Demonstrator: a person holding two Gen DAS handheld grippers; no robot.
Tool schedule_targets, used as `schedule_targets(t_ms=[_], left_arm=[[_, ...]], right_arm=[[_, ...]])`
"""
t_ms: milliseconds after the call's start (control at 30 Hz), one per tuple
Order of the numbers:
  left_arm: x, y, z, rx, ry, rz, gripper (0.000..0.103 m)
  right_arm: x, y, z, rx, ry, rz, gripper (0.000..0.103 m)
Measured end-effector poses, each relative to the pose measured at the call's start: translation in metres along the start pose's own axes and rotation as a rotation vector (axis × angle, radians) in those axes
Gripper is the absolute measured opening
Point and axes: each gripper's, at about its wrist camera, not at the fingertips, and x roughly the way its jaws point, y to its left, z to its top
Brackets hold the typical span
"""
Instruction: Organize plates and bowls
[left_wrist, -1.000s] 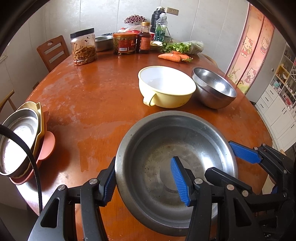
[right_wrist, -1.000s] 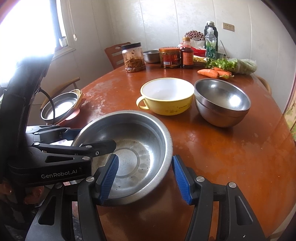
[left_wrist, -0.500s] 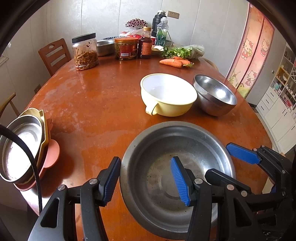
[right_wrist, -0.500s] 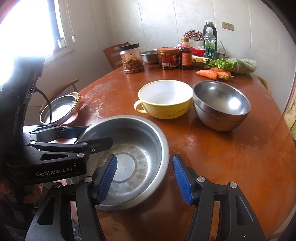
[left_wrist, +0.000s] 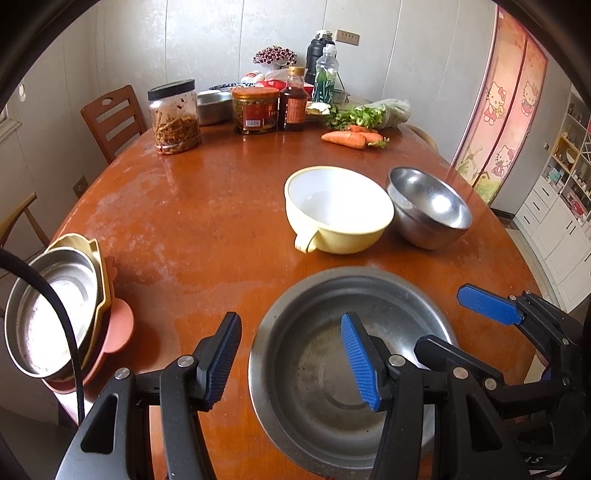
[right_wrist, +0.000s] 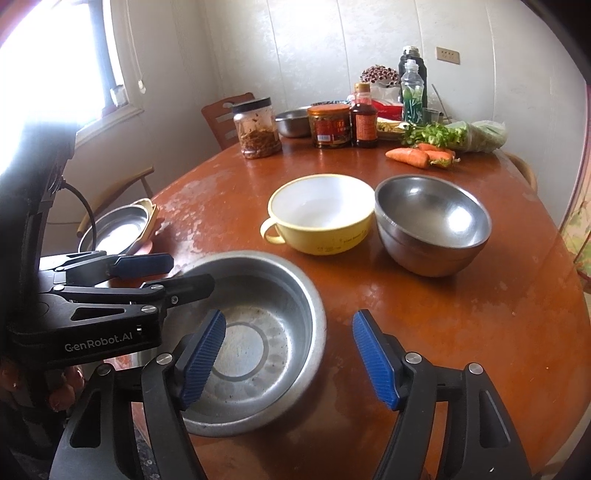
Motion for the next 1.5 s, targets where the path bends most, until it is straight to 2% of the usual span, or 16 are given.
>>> schedule_targets(t_ms=[200, 500, 800, 1033, 1367, 1433, 1500], left_arm=[[-0.005, -0.008, 0.014, 0.020, -0.016, 0.001, 0.056], [-0.001, -0.031, 0.039, 0.052, -0.014, -0.033, 0.057], [0.011, -0.058, 0.059, 0.083, 0.012, -0.058, 0.057], [0.025, -0.087, 0.072, 0.114, 0.046, -0.104, 0.057], [0.060, -0.102, 0.093, 0.032, 0.127, -0.115, 0.057], [0.067, -0.103, 0.096, 0.016, 0.143, -0.110, 0.057], [0.074, -0.105, 0.096, 0.004, 0.163, -0.115, 0.057]], right_arm=[[-0.006, -0.009, 0.009, 0.018, -0.023, -0.016, 0.074], [-0.020, -0.044, 0.027, 0.079, -0.081, -0.062, 0.074], [-0.029, -0.079, 0.040, 0.123, -0.120, -0.102, 0.074], [-0.026, -0.111, 0.050, 0.146, -0.123, -0.124, 0.074], [-0.004, -0.161, 0.069, 0.118, -0.093, -0.145, 0.073], [0.005, -0.167, 0.074, 0.103, -0.084, -0.148, 0.071], [0.018, -0.170, 0.080, 0.073, -0.062, -0.140, 0.062]])
